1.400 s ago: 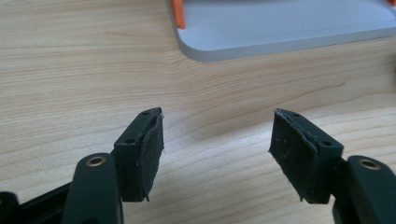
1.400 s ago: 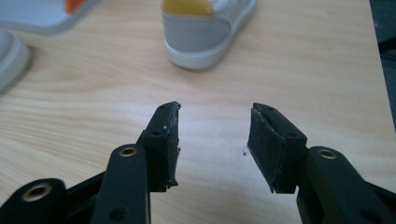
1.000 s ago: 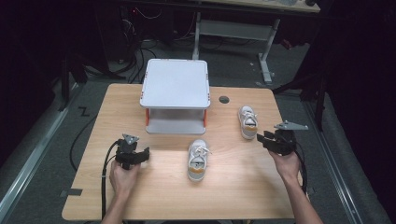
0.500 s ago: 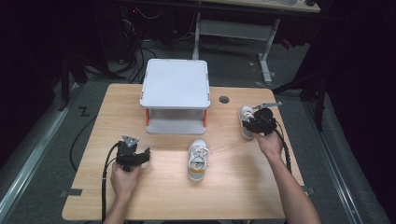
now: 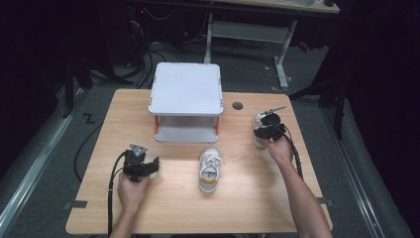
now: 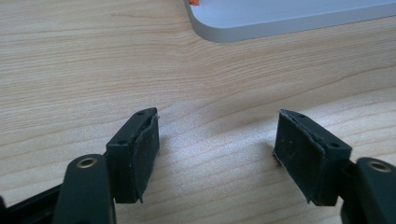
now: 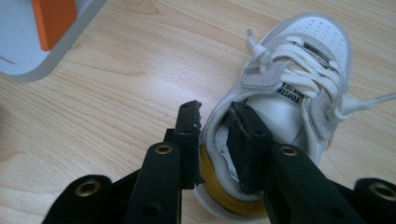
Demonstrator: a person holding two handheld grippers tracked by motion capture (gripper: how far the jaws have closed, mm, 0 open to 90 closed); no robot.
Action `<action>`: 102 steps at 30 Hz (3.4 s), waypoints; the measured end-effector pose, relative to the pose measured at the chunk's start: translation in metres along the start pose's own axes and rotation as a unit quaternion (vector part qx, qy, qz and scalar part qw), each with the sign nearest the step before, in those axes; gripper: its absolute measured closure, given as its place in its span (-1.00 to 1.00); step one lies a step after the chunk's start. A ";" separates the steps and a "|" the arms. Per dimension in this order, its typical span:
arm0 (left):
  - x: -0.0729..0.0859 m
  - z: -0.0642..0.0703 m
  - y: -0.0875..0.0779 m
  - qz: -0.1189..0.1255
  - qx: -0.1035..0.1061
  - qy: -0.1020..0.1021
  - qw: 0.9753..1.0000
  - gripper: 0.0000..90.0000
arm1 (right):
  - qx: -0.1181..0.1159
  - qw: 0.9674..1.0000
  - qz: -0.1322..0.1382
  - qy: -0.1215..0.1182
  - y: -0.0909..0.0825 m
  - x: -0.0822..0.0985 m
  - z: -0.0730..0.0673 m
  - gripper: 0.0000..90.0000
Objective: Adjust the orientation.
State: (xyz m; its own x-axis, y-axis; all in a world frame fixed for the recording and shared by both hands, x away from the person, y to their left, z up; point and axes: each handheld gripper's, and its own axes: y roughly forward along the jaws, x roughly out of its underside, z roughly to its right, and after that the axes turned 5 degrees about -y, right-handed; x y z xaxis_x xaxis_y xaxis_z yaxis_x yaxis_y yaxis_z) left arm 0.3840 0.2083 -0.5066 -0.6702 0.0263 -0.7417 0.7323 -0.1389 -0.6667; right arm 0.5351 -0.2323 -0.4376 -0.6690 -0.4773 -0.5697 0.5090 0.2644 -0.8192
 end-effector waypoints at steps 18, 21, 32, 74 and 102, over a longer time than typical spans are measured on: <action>0.000 0.000 0.000 -0.001 0.000 0.000 1.000 -0.31 | -0.022 0.999 0.024 -0.007 -0.010 0.003 0.008 0.91; 0.000 -0.001 0.000 -0.001 0.001 -0.001 1.000 -0.31 | -0.026 0.999 0.031 -0.009 -0.016 0.004 0.007 0.91; 0.000 0.000 0.000 0.001 0.001 -0.003 1.000 -0.31 | -0.043 0.998 0.047 -0.022 -0.036 0.006 0.004 0.91; 0.000 0.000 0.000 0.001 0.001 -0.002 1.000 -0.31 | -0.110 0.975 0.088 -0.171 -0.088 0.054 -0.135 0.92; 0.000 0.000 0.000 -0.001 -0.001 0.000 1.000 -0.31 | -0.154 0.974 0.085 -0.140 -0.060 0.075 -0.158 0.97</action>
State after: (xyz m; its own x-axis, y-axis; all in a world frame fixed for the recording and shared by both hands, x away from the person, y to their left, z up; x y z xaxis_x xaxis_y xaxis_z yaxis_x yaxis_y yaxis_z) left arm 0.3841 0.2083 -0.5066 -0.6711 0.0273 -0.7409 0.7316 -0.1376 -0.6677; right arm 0.3684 -0.1513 -0.4418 -0.3938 -0.6033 -0.6935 0.3830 0.5781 -0.7205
